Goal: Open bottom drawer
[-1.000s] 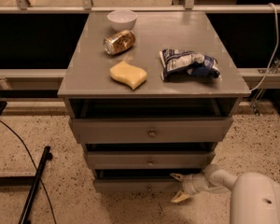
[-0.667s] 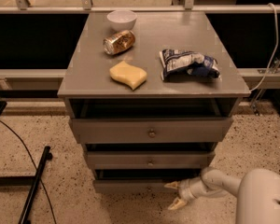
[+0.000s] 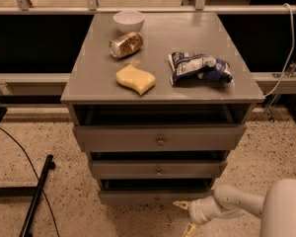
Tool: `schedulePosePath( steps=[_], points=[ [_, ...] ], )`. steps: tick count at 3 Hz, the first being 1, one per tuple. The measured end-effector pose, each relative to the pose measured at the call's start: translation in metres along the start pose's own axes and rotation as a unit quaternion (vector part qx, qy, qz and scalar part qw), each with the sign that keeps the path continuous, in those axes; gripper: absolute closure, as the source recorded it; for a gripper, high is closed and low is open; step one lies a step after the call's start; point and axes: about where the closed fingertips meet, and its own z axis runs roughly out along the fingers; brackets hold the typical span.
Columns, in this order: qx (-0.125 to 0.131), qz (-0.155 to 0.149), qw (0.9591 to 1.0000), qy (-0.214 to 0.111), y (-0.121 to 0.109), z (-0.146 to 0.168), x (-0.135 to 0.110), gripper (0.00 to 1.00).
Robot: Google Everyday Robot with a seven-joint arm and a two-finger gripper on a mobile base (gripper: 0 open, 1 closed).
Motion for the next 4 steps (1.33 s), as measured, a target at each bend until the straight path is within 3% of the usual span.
schedulePosePath(
  steps=[1, 2, 4],
  points=[
    [0.014, -0.007, 0.9998, 0.013, 0.005, -0.005, -0.013, 0.0],
    [0.035, -0.008, 0.999, 0.025, -0.009, -0.002, -0.005, 0.0],
    [0.042, 0.004, 0.9984, 0.037, -0.045, 0.007, 0.029, 0.0]
  ],
)
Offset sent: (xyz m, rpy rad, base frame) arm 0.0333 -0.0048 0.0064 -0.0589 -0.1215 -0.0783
